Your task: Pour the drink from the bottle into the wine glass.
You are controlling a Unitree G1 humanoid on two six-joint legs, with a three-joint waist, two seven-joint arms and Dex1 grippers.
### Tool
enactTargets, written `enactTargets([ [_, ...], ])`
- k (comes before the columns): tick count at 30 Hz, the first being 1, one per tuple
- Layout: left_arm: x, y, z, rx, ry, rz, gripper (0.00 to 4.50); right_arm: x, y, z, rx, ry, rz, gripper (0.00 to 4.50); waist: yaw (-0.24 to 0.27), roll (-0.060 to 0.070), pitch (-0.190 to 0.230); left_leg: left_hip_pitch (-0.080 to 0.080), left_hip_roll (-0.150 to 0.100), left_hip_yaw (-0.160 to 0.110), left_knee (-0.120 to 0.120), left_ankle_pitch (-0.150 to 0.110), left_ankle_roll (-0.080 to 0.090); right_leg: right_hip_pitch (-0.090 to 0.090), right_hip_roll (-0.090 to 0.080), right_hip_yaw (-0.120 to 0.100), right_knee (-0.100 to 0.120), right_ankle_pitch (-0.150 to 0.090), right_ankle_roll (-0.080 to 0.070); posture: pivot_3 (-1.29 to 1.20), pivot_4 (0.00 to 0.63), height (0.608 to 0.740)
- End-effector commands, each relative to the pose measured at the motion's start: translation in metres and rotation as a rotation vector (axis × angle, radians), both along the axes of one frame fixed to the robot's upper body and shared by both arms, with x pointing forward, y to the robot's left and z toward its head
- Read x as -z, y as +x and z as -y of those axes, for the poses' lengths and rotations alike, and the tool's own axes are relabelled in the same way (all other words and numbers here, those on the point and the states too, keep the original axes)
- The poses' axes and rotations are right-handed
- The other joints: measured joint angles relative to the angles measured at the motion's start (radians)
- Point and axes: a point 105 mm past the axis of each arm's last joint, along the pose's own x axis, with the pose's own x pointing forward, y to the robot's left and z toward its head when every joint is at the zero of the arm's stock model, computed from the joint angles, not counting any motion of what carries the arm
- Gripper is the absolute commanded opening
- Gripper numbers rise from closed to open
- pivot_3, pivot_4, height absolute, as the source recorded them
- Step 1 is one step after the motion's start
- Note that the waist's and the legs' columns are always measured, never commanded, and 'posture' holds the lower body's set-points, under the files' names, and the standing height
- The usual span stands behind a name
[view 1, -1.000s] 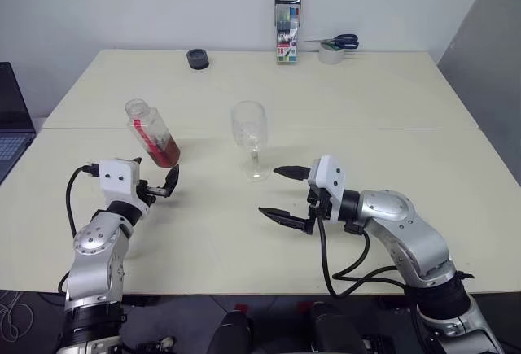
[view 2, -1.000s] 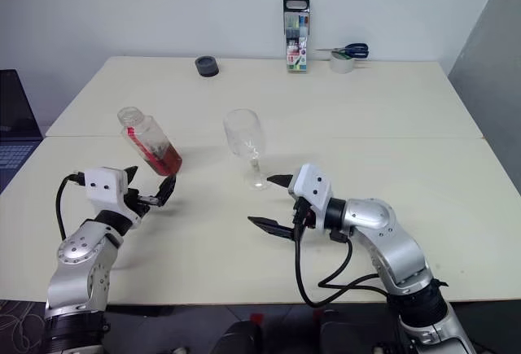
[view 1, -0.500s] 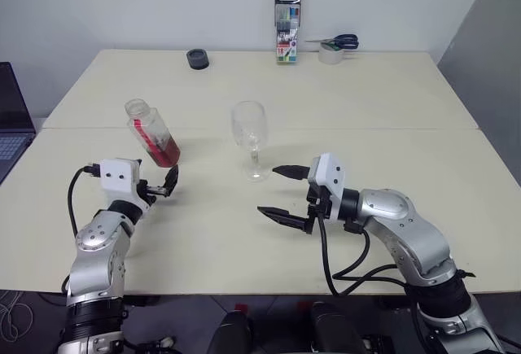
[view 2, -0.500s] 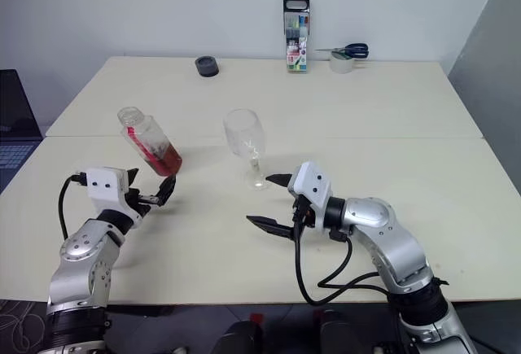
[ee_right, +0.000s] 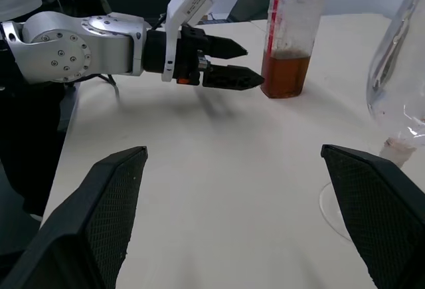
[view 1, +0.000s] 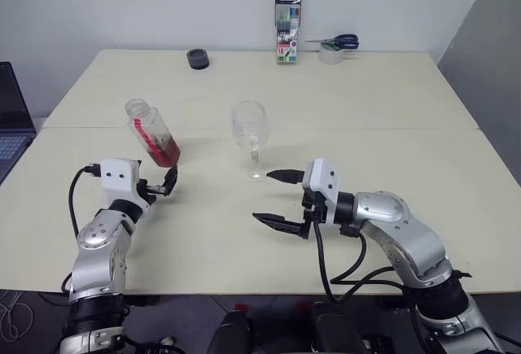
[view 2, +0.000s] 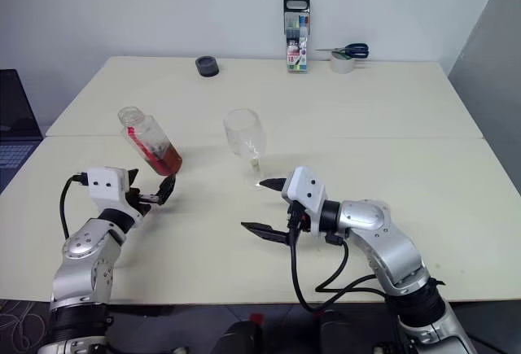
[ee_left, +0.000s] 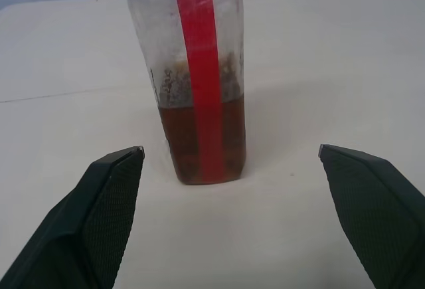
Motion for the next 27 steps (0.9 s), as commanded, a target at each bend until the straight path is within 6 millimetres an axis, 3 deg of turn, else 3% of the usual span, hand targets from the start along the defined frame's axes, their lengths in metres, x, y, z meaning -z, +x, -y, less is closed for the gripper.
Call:
enactTargets([
  [1, -0.018, 0.004, -0.005, -0.011, 0.023, 0.055, 4.50, -0.015, -0.005, -0.007, -0.030, 0.025, 0.066, 4.47, 0.000, 0.000, 0.000, 0.000, 0.000, 0.000, 0.000, 0.000, 0.000, 0.000, 0.000, 0.000, 0.000, 0.000, 0.000, 0.00, 0.150, 0.740],
  [27, -0.037, 0.032, -0.014, -0.010, 0.045, 0.058, 4.50, -0.026, -0.001, -0.021, -0.047, 0.055, 0.079, 4.47, -0.001, 0.000, 0.000, 0.000, 0.000, 0.000, 0.000, 0.001, -0.002, 0.000, 0.000, 0.000, 0.000, 0.000, 0.000, 0.00, 0.150, 0.740],
])
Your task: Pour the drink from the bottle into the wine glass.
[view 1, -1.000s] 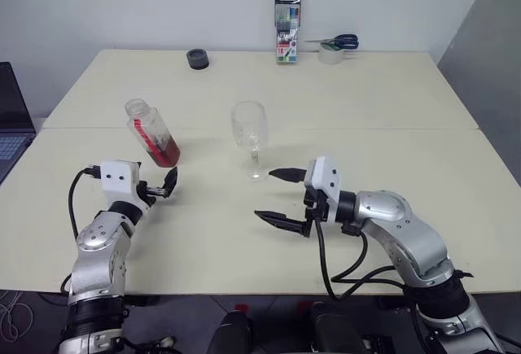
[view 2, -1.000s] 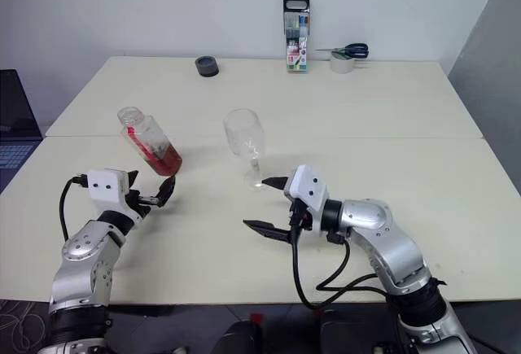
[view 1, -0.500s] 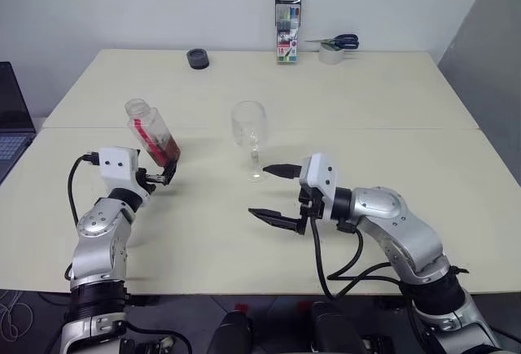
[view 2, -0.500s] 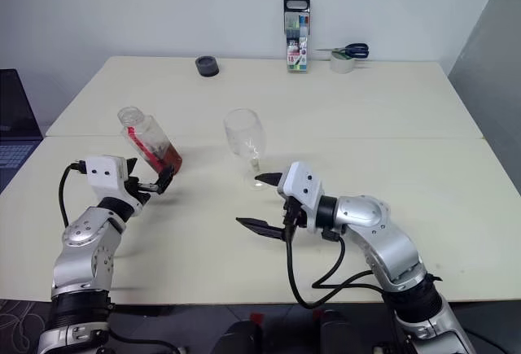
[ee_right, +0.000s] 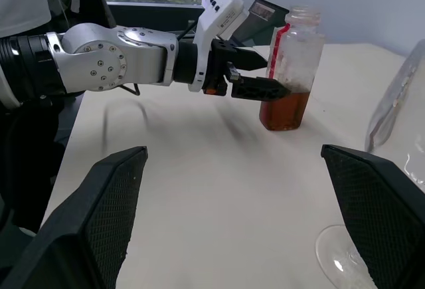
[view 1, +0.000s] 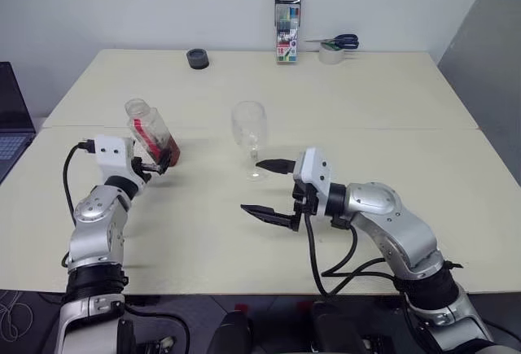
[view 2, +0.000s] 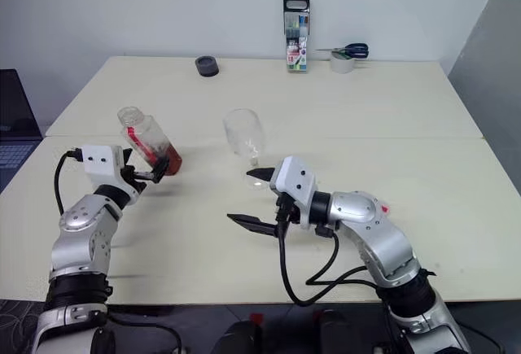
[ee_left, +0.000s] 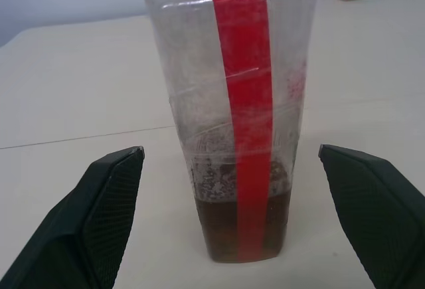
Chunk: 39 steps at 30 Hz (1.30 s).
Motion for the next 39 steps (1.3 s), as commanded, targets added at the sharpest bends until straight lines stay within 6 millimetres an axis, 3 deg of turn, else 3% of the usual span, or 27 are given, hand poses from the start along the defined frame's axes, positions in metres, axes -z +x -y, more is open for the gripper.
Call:
enactTargets([
  [1, -0.015, 0.004, -0.001, 0.012, 0.037, 0.040, 4.50, -0.008, -0.003, -0.005, -0.020, 0.018, 0.026, 4.47, 0.000, 0.000, 0.000, 0.000, 0.000, 0.000, 0.000, 0.000, 0.000, 0.000, 0.000, 0.000, 0.000, 0.000, 0.000, 0.00, 0.150, 0.740],
  [39, -0.020, 0.017, 0.001, 0.052, 0.072, 0.049, 4.50, -0.004, 0.001, -0.006, -0.019, 0.035, 0.023, 4.47, -0.002, 0.000, 0.000, 0.000, 0.000, 0.000, 0.000, 0.000, 0.000, 0.000, 0.000, 0.000, 0.000, 0.000, 0.000, 0.00, 0.150, 0.740],
])
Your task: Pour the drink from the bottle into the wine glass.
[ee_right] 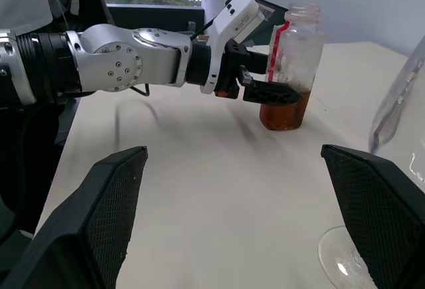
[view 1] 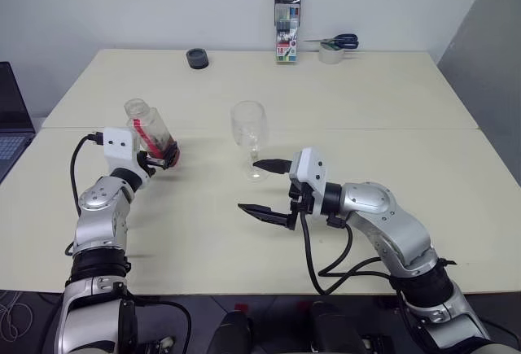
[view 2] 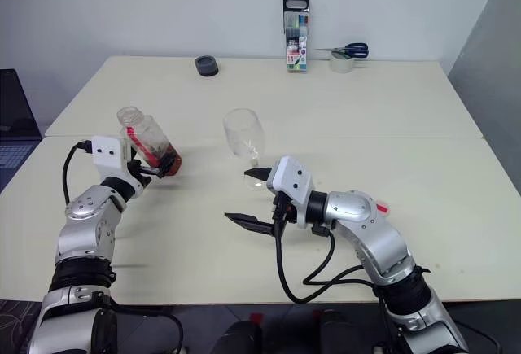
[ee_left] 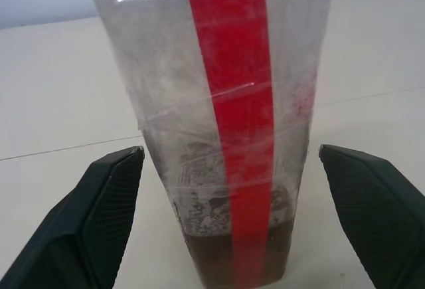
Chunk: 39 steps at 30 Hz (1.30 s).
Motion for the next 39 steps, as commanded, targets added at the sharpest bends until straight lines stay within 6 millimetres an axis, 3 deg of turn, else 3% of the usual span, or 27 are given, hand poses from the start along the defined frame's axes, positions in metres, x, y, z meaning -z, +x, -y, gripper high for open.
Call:
enactTargets([
  [1, -0.0205, 0.0011, -0.0022, 0.002, 0.046, 0.062, 4.50, -0.0081, -0.0032, -0.0017, -0.018, 0.027, 0.036, 4.47, 0.000, 0.000, 0.000, 0.000, 0.000, 0.000, 0.000, 0.000, 0.000, 0.000, 0.000, 0.000, 0.000, 0.000, 0.000, 0.00, 0.150, 0.740],
  [39, -0.0226, 0.0042, -0.0022, -0.006, 0.072, 0.071, 4.50, -0.0019, 0.0008, -0.0022, 0.006, 0.036, 0.011, 4.47, -0.003, 0.000, 0.000, 0.000, 0.000, 0.000, 0.000, 0.000, 0.000, 0.000, 0.000, 0.000, 0.000, 0.000, 0.000, 0.00, 0.150, 0.740],
])
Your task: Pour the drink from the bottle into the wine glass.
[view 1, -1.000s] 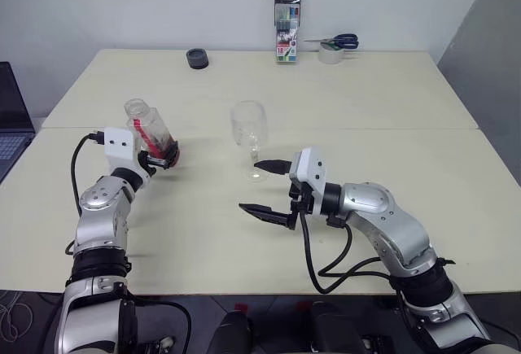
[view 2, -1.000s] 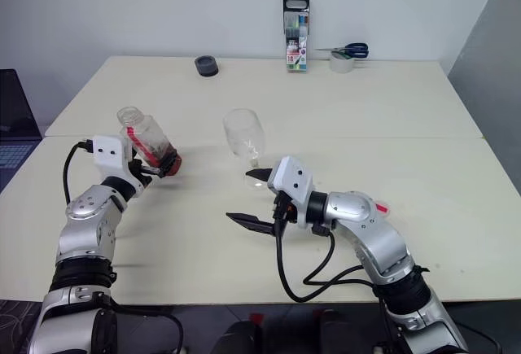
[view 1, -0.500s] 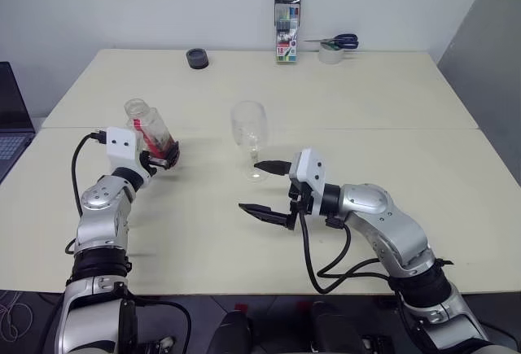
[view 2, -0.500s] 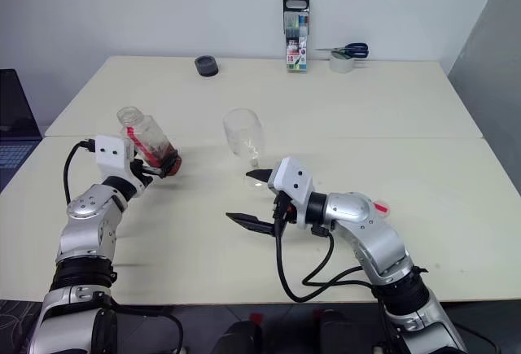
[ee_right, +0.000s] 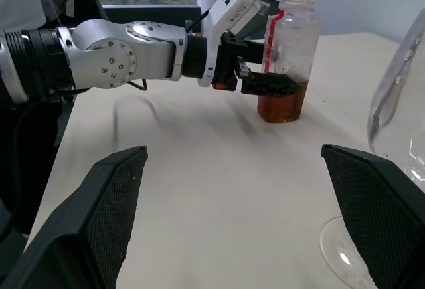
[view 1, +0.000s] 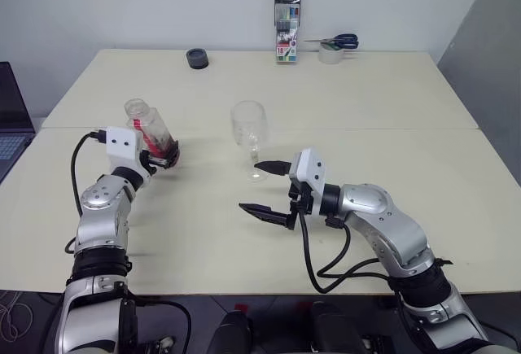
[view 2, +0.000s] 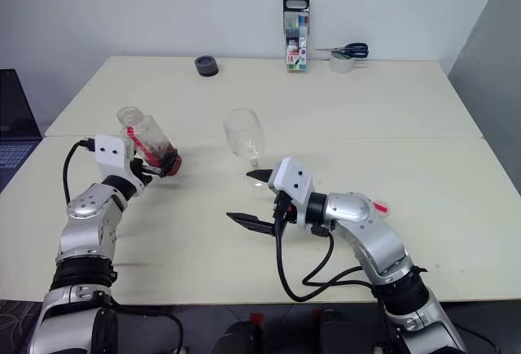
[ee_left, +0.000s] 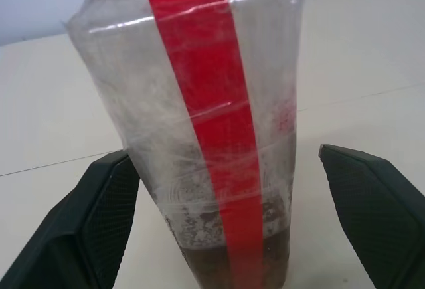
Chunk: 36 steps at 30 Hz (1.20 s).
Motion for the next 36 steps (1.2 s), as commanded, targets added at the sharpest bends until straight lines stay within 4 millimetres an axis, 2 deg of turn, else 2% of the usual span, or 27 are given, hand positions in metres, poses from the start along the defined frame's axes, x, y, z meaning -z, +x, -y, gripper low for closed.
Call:
enactTargets([
  [1, -0.020, 0.003, -0.004, -0.008, 0.028, 0.057, 4.31, -0.007, -0.002, -0.002, -0.008, 0.025, 0.035, 4.50, -0.002, 0.000, 0.000, 0.000, 0.000, 0.000, 0.000, 0.000, 0.000, 0.000, 0.000, 0.000, 0.000, 0.000, 0.000, 0.00, 0.150, 0.740],
  [3, -0.020, 0.004, -0.005, -0.012, 0.024, 0.056, 3.92, -0.007, -0.002, -0.002, -0.008, 0.025, 0.035, 4.50, -0.004, 0.000, 0.000, 0.000, 0.000, 0.000, 0.000, 0.000, 0.000, 0.000, 0.000, 0.000, 0.000, 0.000, 0.000, 0.00, 0.150, 0.740],
  [10, -0.017, 0.005, -0.005, -0.019, -0.031, 0.048, 1.81, -0.008, -0.002, -0.002, -0.005, 0.026, 0.038, 4.50, -0.006, 0.000, 0.000, 0.000, 0.000, 0.000, 0.000, 0.000, 0.000, 0.000, 0.000, 0.000, 0.000, 0.000, 0.000, 0.00, 0.150, 0.740],
  [11, -0.016, 0.005, -0.005, -0.020, -0.036, 0.048, 1.71, -0.008, -0.002, -0.002, -0.005, 0.026, 0.039, 4.50, -0.006, 0.000, 0.000, 0.000, 0.000, 0.000, 0.000, 0.000, 0.000, 0.000, 0.000, 0.000, 0.000, 0.000, 0.000, 0.00, 0.150, 0.740],
  [17, -0.017, 0.003, -0.005, -0.017, -0.062, 0.056, 1.68, -0.009, -0.002, -0.001, -0.004, 0.028, 0.041, 4.50, -0.006, 0.000, 0.000, 0.000, 0.000, 0.000, 0.000, 0.000, 0.000, 0.000, 0.000, 0.000, 0.000, 0.000, 0.000, 0.00, 0.150, 0.740],
  [26, -0.027, 0.001, 0.007, 0.020, -0.085, 0.081, 1.68, -0.012, -0.002, 0.001, -0.002, 0.029, 0.053, 4.50, -0.006, 0.000, 0.000, 0.000, 0.000, 0.000, 0.000, 0.000, 0.000, 0.000, 0.000, 0.000, 0.000, 0.000, 0.000, 0.00, 0.150, 0.740],
  [36, -0.045, 0.002, 0.031, 0.098, -0.034, 0.122, 1.68, -0.014, -0.002, 0.016, 0.040, 0.032, 0.053, 4.50, -0.005, 0.000, 0.000, -0.001, 0.000, -0.001, 0.000, 0.000, -0.001, 0.000, 0.000, 0.000, 0.000, 0.000, 0.000, 0.00, 0.150, 0.740],
])
